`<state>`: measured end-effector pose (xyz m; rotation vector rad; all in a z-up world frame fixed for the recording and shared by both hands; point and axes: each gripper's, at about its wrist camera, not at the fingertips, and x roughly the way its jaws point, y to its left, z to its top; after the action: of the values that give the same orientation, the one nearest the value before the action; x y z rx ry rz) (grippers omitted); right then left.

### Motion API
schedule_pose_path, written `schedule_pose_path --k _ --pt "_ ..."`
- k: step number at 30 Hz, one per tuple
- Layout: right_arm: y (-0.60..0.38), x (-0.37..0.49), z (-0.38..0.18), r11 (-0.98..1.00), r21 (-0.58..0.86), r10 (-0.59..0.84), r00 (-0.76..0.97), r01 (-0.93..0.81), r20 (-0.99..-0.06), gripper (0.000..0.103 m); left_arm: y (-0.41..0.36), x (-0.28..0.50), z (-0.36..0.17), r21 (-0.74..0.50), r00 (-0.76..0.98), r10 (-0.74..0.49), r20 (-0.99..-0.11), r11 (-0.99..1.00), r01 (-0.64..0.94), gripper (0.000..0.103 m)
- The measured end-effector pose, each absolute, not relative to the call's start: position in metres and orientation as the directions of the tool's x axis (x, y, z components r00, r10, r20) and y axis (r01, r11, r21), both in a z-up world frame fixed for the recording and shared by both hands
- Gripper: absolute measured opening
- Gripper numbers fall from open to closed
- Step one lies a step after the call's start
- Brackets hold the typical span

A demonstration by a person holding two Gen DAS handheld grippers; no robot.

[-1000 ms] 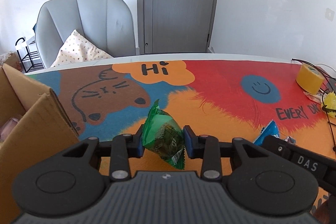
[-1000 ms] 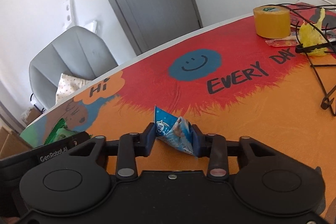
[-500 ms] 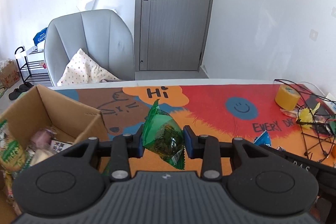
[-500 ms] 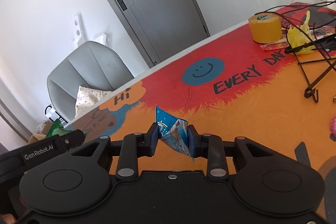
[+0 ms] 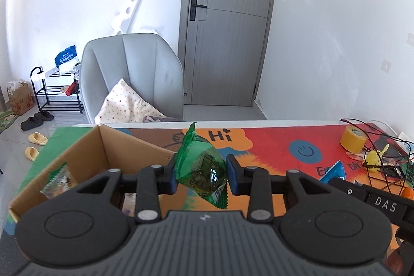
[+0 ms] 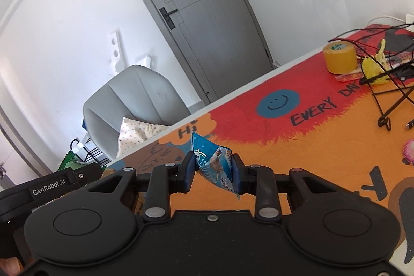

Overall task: Organize snacks
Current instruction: 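Carry both candies to the box and open both tools to drop them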

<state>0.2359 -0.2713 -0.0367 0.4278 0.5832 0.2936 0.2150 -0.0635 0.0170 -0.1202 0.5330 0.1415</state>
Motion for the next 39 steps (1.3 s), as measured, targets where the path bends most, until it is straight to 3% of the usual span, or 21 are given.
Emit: schedule_pose_path --k 14,39 --pt "-0.207 0.228 -0.015 0.855 0.441 0.469 0.772 -0.273 -0.430 0.030 0.002 0.177 0.043 -0.090 0.872 0.175 -0.458 0.966 -0.241 0.035" --pt "-0.088 0.256 -0.022 0.822 0.403 0.566 0.658 -0.403 -0.496 0.030 0.102 0.204 0.010 -0.208 0.831 0.133 -0.539 0.936 -0.285 0.035"
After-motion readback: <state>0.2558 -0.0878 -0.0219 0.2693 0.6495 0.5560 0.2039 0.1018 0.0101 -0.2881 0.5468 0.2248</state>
